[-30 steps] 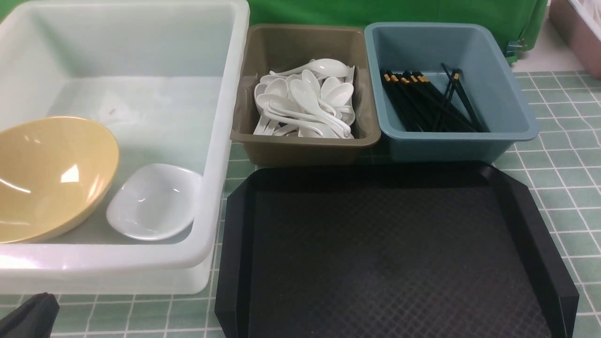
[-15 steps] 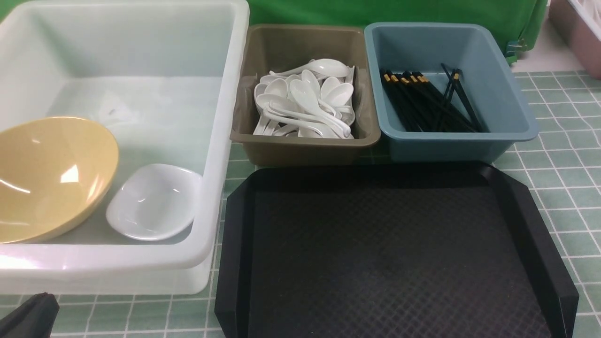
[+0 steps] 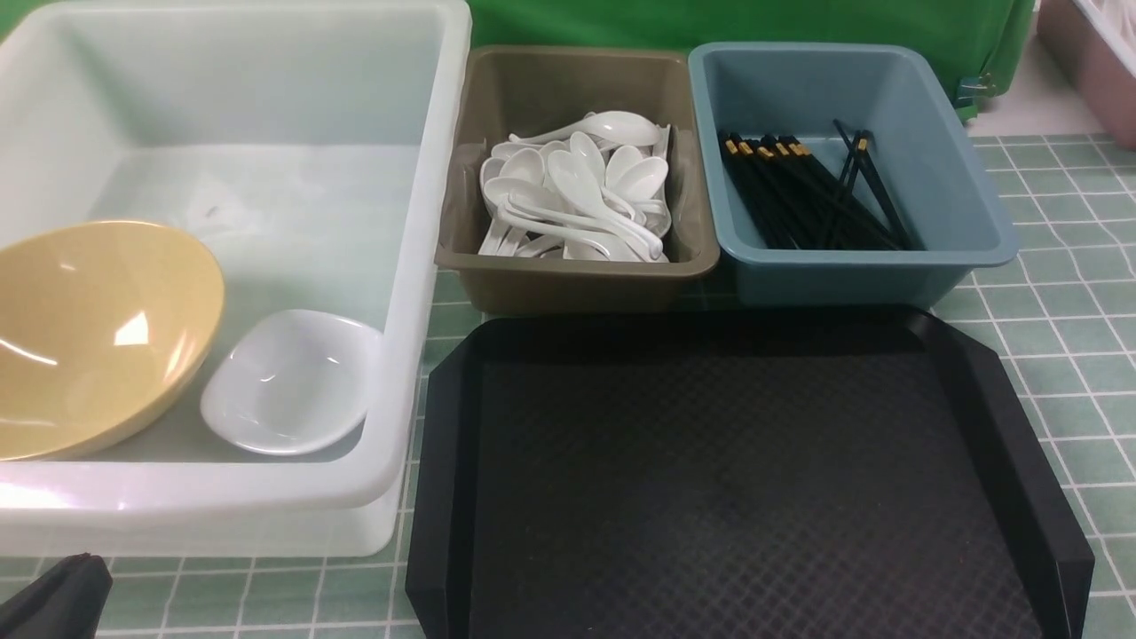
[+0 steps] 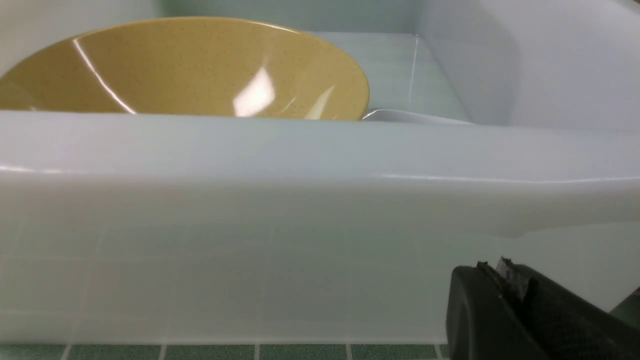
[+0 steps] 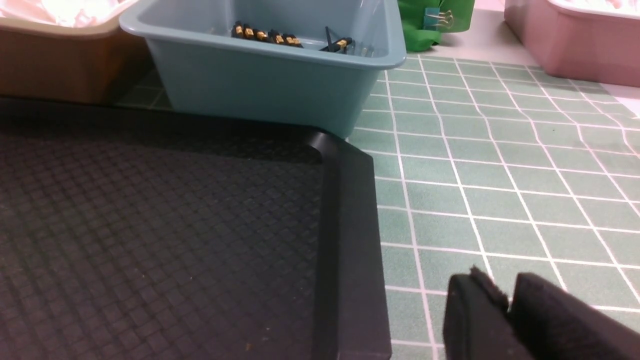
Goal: On blue table put chopsticks spoon bowls plates into blue grey white boxes.
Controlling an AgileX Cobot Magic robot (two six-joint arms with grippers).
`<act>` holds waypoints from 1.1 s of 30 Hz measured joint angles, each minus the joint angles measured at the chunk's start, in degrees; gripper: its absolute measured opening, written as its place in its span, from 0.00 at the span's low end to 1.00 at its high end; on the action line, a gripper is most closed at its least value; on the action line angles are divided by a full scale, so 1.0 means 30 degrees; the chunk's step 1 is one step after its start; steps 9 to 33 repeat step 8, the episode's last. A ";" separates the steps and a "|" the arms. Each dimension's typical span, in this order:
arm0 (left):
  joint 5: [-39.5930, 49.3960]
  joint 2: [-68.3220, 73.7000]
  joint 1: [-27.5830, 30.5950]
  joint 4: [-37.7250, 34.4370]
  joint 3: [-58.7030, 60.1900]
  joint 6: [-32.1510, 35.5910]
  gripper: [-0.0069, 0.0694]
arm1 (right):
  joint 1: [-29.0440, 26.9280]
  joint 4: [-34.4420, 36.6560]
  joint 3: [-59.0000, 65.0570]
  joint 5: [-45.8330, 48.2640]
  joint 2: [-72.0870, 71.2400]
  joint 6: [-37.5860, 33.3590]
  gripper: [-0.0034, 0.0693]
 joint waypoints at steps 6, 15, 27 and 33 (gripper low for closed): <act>0.0000 0.0000 0.0000 0.0000 0.0000 0.0000 0.10 | 0.0000 0.0000 0.0000 0.0000 0.0000 0.0000 0.27; 0.0000 0.0000 0.0000 0.0000 0.0000 0.0000 0.10 | 0.0000 0.0000 0.0000 0.0000 0.0000 0.0000 0.27; 0.0000 0.0000 0.0000 0.0000 0.0000 0.0000 0.10 | 0.0000 0.0000 0.0000 0.0000 0.0000 0.0000 0.27; 0.0000 0.0000 0.0000 0.0000 0.0000 0.0000 0.10 | 0.0000 0.0000 0.0000 0.0000 0.0000 0.0000 0.27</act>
